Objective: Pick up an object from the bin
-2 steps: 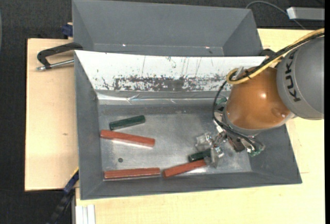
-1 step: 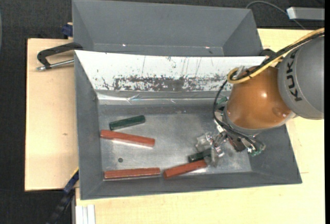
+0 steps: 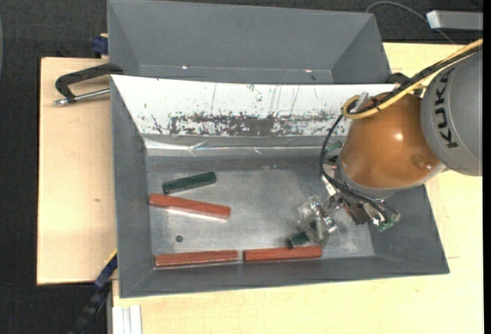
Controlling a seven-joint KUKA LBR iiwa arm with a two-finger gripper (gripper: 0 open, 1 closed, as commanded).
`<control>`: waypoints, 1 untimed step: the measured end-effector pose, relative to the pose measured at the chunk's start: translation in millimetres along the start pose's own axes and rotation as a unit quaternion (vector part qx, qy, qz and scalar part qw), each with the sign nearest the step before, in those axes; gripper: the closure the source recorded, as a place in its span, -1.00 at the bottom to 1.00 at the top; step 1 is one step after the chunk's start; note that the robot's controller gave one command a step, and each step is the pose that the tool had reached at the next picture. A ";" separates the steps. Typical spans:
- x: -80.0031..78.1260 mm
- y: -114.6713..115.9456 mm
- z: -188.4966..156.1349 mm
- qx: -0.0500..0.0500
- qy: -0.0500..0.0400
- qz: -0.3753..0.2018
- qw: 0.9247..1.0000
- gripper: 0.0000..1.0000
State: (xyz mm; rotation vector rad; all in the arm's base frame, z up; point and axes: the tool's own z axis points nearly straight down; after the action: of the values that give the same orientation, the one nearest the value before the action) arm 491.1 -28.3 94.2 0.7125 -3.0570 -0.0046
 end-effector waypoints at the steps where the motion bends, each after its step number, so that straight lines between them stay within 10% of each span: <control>1: -1.4 -0.6 -22.0 0.002 -0.003 0.000 1.000 1.00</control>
Offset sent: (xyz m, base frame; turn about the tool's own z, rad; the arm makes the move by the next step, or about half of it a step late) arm 0.0000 0.0000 0.0479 0.0000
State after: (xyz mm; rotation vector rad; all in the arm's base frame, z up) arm 492.7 -28.3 116.1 0.7132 -3.0628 -0.0017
